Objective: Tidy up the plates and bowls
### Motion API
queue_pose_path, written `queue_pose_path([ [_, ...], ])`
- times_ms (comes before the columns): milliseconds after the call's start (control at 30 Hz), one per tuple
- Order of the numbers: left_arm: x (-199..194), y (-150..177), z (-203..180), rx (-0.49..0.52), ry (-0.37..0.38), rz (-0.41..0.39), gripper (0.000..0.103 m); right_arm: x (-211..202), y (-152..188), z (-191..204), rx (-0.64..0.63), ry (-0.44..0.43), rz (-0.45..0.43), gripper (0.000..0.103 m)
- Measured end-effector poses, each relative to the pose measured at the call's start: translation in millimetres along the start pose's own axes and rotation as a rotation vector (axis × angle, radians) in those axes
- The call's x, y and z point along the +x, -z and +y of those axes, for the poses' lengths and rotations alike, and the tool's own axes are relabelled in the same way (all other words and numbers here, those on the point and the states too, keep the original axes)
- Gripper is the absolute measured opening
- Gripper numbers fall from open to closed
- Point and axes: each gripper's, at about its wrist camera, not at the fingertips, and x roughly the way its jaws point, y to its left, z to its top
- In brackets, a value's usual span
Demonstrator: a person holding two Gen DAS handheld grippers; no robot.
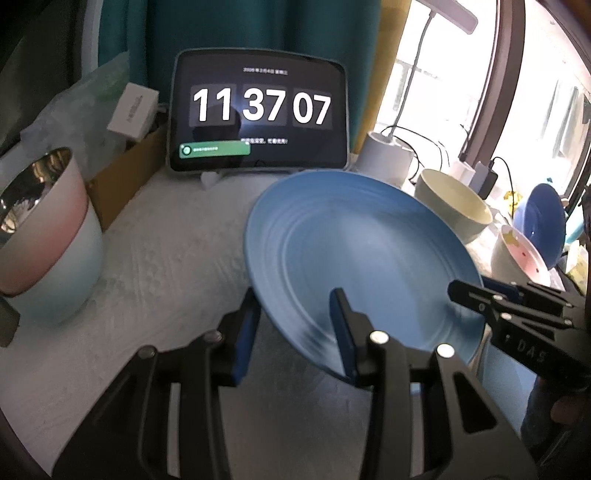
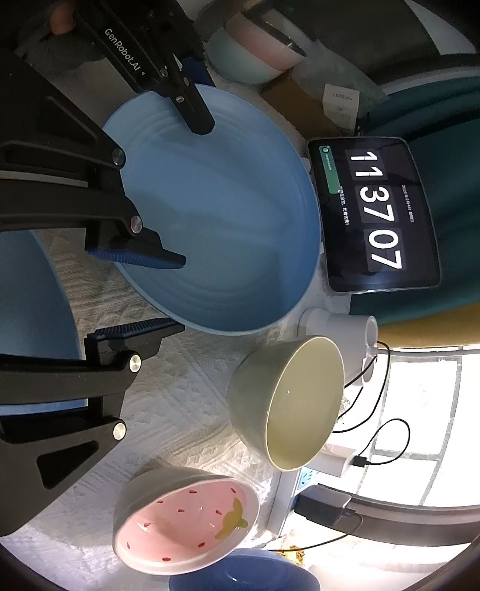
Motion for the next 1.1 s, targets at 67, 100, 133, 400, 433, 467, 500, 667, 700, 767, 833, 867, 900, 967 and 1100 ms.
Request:
queue_pose_path([
  [67,-4.1,0.7,-0.2,0.000,0.001,-0.006,0.040,-3.7,1.1,0.4,-0.002,0.000,-0.006,0.030],
  [100,-6.0,1.3,-0.3,-0.001,0.002,-0.008,0.040,-6.6,2.0,0.9,-0.003,0.000,-0.011,0.030],
  [133,-8.5,1.9,-0.8,0.000,0.003,-0.012,0.040,-8.4,2.5,1.2,-0.003,0.001,-0.014,0.030],
  [400,-25.3,3.9,-4.8,0.006,0.013,-0.022,0.040,-26.9,8.2,1.1,-0.001,0.004,-0.043,0.030],
  [433,-27.5,4.3,-5.9,0.006,0.015,-0.024,0.040,-30.0,9.1,1.1,-0.001,0.005,-0.047,0.030],
  [467,-29.6,4.6,-6.7,0.006,0.017,-0.026,0.040,-31.6,9.8,1.0,-0.001,0.006,-0.049,0.030],
  [500,-32.0,5.1,-8.2,0.007,0.018,-0.028,0.040,-34.6,11.2,0.7,-0.002,0.008,-0.052,0.030],
  [667,-42.3,7.2,-14.7,0.015,0.025,-0.039,0.040,-42.7,16.8,-0.3,0.000,0.016,-0.057,0.030],
  [700,-44.2,7.7,-16.2,0.018,0.026,-0.040,0.040,-45.0,18.7,-0.9,0.002,0.017,-0.059,0.030],
  [767,-48.0,9.1,-19.3,0.022,0.030,-0.043,0.040,-47.9,21.5,-1.8,0.004,0.019,-0.060,0.030],
  [833,-50.8,10.5,-22.4,0.027,0.035,-0.045,0.040,-51.7,24.6,-3.1,0.008,0.021,-0.063,0.030],
  [867,-52.3,11.3,-23.9,0.028,0.037,-0.045,0.040,-53.8,26.2,-4.0,0.009,0.023,-0.064,0.030],
  [900,-53.5,12.0,-25.6,0.030,0.040,-0.045,0.040,-54.9,27.0,-4.3,0.010,0.025,-0.064,0.030],
  [967,-56.0,13.6,-29.6,0.035,0.046,-0.046,0.040,-59.1,30.3,-6.6,0.016,0.029,-0.066,0.030],
  [1100,-60.4,16.6,-37.9,0.048,0.057,-0.047,0.040,-67.5,36.8,-11.7,0.025,0.036,-0.071,0.030],
])
